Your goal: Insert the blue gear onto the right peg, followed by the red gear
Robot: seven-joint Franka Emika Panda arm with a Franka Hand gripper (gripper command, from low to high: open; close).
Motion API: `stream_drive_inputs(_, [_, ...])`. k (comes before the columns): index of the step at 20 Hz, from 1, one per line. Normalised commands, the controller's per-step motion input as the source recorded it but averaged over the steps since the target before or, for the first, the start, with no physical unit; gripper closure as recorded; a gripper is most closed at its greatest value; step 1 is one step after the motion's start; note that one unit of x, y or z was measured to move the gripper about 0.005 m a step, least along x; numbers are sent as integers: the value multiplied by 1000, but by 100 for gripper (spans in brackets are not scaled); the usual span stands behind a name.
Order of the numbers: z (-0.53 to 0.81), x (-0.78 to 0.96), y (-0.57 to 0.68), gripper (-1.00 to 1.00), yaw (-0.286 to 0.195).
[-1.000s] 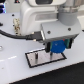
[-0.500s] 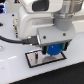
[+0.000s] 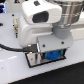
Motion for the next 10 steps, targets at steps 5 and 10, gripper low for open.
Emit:
stream_drive_inputs(5, [-17, -2, -25, -100, 0])
stream_drive_inputs(10, [424, -83, 67, -100, 0])
